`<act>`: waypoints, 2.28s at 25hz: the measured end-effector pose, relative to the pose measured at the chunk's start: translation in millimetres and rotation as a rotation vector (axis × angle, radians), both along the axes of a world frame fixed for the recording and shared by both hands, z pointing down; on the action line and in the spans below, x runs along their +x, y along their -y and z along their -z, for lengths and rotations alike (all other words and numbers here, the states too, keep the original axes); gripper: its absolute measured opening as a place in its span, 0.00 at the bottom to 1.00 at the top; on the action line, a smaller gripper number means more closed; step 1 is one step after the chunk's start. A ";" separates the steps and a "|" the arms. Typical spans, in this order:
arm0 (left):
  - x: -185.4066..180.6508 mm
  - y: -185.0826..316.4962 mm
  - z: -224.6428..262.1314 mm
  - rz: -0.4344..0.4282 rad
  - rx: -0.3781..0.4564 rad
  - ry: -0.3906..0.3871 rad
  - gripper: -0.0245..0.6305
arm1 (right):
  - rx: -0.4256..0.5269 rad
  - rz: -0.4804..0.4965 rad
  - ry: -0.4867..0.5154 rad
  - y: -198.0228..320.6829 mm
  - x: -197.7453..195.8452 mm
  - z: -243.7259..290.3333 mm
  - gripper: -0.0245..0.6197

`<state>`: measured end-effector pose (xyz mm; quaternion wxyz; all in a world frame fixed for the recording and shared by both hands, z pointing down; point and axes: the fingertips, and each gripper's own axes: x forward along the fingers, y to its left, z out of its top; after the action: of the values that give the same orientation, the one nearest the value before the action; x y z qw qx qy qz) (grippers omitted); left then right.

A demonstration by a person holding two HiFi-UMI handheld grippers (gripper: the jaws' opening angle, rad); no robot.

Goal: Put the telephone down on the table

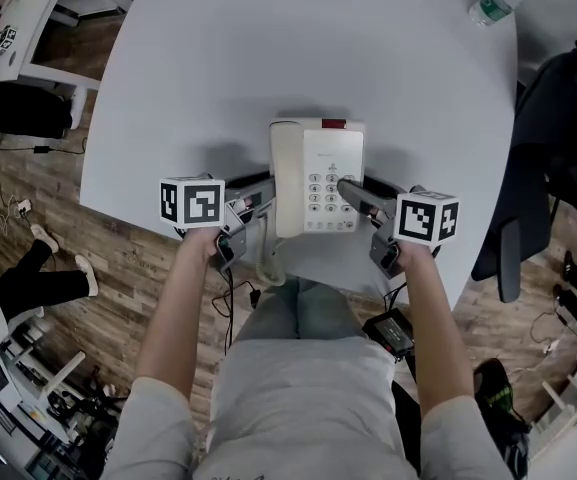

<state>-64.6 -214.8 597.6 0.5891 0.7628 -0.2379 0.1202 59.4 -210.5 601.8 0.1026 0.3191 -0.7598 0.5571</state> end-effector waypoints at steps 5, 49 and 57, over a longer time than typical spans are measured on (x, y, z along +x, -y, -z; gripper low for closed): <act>0.6 1.4 -5.5 -0.007 -0.001 -0.002 0.26 | -0.004 0.003 -0.015 1.1 0.5 -4.3 0.39; -10.9 3.9 -9.4 0.001 0.035 0.068 0.27 | -0.033 0.001 -0.036 -2.6 2.8 -8.4 0.41; -18.3 -1.5 -1.5 0.000 0.039 0.064 0.27 | -0.025 -0.005 -0.059 -8.5 9.3 -6.6 0.41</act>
<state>-82.9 -213.3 599.2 0.5661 0.7699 -0.2589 0.1401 68.7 -202.0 608.4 0.1276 0.3358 -0.7487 0.5571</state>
